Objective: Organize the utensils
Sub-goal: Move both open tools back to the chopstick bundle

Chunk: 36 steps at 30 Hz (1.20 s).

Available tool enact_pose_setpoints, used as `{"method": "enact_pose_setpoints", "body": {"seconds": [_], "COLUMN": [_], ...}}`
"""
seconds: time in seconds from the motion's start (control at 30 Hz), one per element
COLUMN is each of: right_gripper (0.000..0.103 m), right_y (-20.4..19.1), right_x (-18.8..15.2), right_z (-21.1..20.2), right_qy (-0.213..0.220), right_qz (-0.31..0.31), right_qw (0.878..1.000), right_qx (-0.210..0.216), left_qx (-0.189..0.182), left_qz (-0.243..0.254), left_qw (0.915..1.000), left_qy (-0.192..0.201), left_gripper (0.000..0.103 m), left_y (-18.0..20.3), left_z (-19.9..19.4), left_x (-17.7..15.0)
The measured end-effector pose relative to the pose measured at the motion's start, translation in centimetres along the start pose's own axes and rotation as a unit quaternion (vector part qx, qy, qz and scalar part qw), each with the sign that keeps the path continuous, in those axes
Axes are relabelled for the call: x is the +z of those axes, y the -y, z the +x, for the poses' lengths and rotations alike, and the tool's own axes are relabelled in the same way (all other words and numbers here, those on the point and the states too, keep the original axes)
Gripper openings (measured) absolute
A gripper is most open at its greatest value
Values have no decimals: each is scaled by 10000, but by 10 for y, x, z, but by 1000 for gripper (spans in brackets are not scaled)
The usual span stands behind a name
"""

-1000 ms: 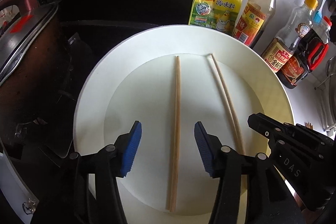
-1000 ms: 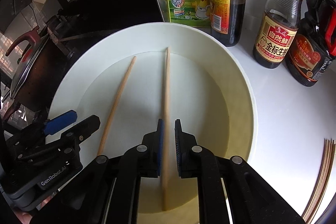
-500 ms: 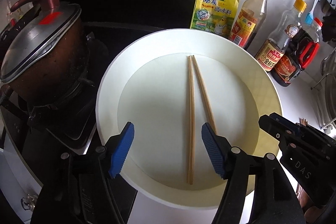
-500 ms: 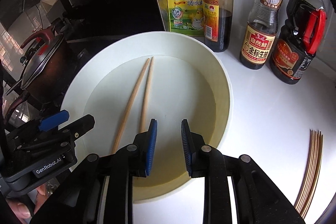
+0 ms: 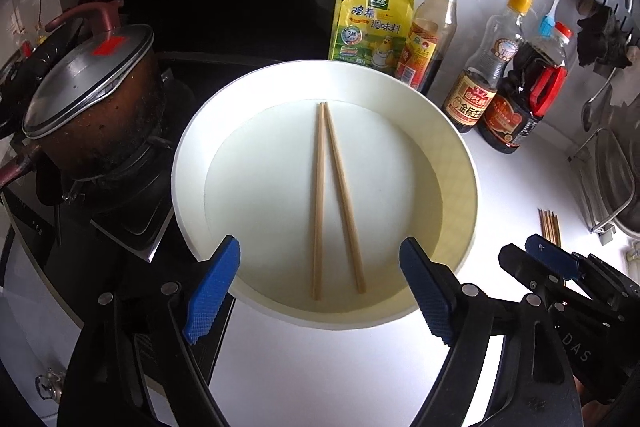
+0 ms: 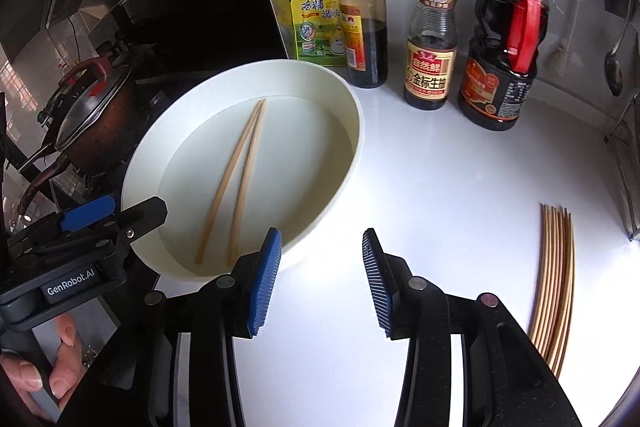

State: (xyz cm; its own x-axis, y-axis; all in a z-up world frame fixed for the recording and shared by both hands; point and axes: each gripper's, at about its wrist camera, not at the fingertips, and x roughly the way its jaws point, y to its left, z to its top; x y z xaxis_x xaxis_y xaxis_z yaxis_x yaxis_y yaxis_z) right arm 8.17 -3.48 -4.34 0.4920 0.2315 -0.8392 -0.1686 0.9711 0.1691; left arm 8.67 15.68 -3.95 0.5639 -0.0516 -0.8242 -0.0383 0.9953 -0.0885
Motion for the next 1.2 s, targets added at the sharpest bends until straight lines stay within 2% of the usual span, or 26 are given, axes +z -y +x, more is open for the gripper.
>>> {"method": "enact_pose_setpoints", "body": {"seconds": [0.23, 0.53, 1.07, 1.2], "right_gripper": [44, 47, 51, 51], "right_y": [36, 97, 195, 217], "right_x": [-22, -53, -107, -120], "right_z": [-29, -56, -82, -86], "right_qy": [102, 151, 182, 253], "right_qz": [218, 701, 1506, 1552], "right_qw": [9996, 9958, 9795, 9765], "right_qx": [-166, -574, -1328, -1472], "left_qx": [-160, -383, -837, -927], "left_qz": [182, 627, 1365, 1484], "left_qw": [9997, 9973, 9864, 9839], "left_qy": [14, 12, -365, -354], "left_gripper": [81, 82, 82, 87], "left_y": [32, 86, 186, 210], "left_z": [-11, -15, 6, 12], "left_x": [-10, -23, -57, -65]}}
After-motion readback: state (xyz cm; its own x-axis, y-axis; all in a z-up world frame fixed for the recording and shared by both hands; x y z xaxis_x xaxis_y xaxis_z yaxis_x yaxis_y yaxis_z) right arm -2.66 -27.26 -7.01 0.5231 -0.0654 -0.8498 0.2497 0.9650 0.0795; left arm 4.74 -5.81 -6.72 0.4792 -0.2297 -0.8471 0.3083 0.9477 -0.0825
